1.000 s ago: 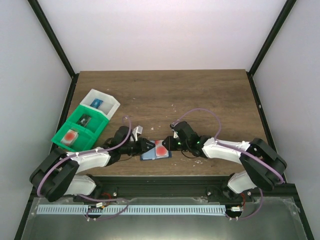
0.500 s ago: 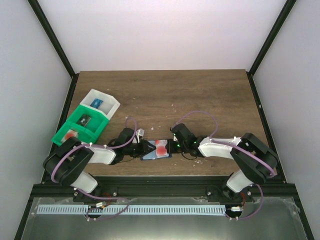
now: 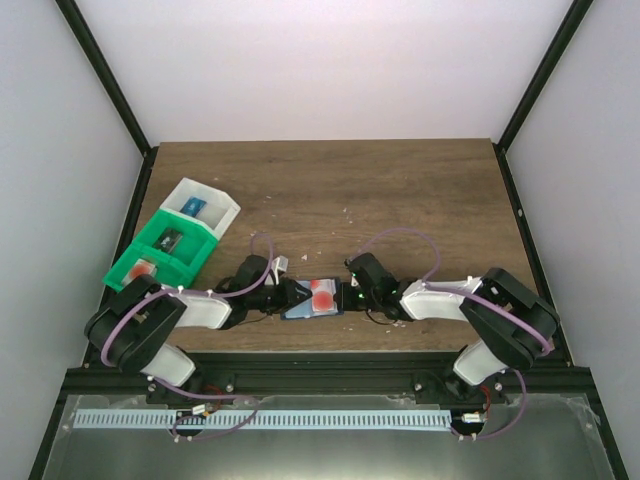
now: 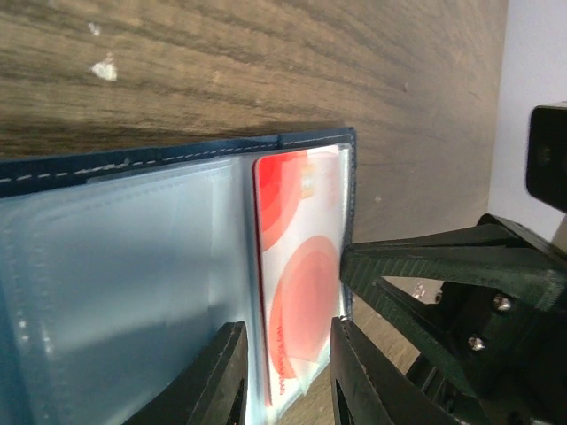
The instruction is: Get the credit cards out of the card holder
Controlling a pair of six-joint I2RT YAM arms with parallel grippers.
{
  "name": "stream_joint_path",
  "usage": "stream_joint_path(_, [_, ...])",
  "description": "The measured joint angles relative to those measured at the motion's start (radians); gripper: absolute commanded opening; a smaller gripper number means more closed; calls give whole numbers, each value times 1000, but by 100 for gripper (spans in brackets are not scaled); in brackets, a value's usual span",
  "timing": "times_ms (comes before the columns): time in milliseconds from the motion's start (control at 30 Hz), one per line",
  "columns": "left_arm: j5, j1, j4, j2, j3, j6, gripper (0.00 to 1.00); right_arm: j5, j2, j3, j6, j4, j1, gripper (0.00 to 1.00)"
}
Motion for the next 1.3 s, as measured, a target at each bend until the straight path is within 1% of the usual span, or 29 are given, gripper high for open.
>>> stream_joint_path(133, [-6, -3, -1, -28, 0, -12, 31, -3, -1, -7, 8, 13, 0, 1])
stream_joint_path(333, [-26, -7, 0, -33, 6, -20, 31, -13, -1, -16, 16, 34, 0, 1])
stream_joint_path(533, [-28, -7, 14, 31, 16, -21, 27, -27, -1, -30, 23, 59, 0, 0])
stream_joint_path(867, [-24, -8, 44, 80, 40, -19, 24, -43, 0, -47, 27, 93, 0, 0])
stream_joint_path(1000, [-22, -7, 52, 88, 41, -20, 17, -43, 0, -48, 27, 95, 0, 1])
stream_joint_path(1300, [-24, -7, 52, 98, 41, -16, 4, -44, 0, -48, 27, 96, 0, 0])
